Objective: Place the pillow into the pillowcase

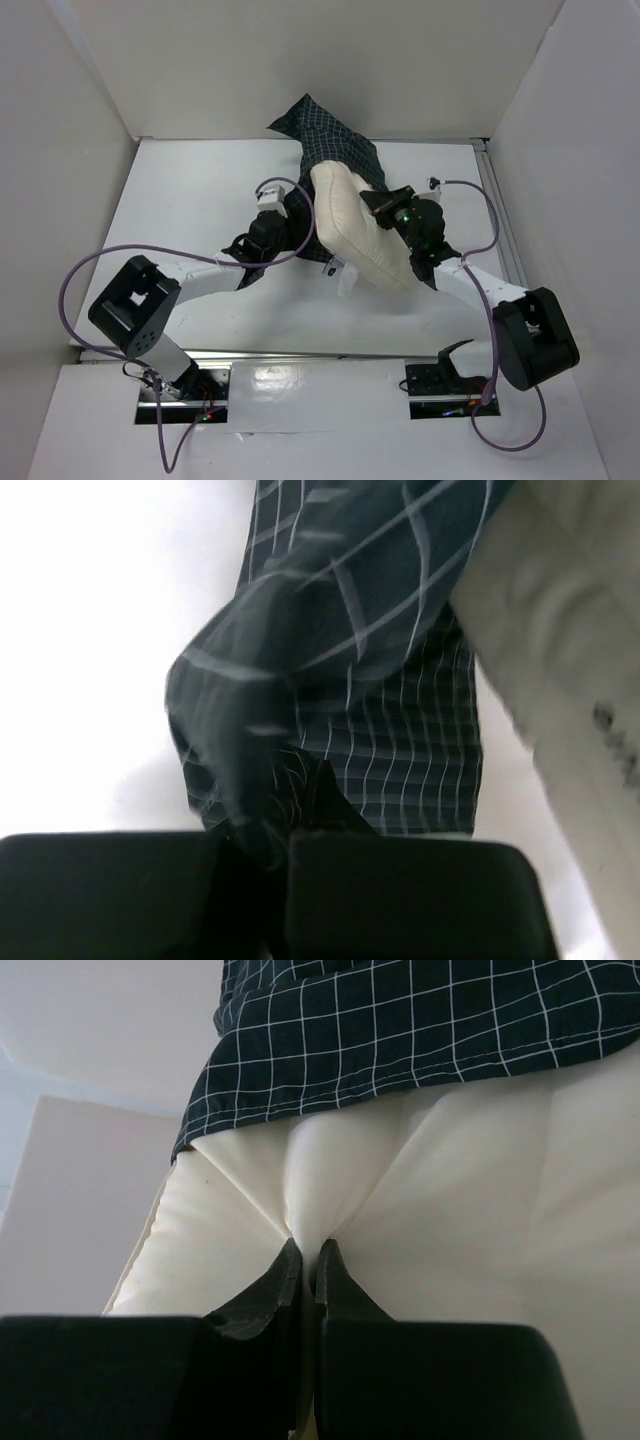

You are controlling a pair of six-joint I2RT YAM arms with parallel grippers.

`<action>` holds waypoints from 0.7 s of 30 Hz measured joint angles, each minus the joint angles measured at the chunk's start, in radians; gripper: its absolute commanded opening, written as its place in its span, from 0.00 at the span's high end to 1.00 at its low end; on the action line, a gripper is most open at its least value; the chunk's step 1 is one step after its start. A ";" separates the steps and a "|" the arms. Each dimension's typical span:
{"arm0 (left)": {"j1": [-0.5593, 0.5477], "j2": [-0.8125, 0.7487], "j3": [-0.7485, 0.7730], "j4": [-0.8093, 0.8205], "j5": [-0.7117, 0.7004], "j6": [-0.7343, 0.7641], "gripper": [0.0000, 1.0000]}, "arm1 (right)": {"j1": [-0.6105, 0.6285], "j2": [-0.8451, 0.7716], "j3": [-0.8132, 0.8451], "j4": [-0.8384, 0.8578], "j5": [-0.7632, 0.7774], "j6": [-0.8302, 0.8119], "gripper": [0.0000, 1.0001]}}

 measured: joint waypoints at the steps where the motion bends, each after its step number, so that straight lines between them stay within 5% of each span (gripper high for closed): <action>1: -0.001 -0.005 -0.010 0.007 0.005 0.009 1.00 | -0.006 0.000 -0.002 0.000 -0.006 0.005 1.00; 8: -0.057 -0.169 -0.111 -0.023 0.097 0.032 1.00 | 0.005 0.035 -0.021 0.052 0.044 0.004 1.00; 21: -0.320 -0.452 -0.102 -0.289 0.255 0.063 1.00 | 0.181 0.371 0.070 0.296 0.308 -0.197 1.00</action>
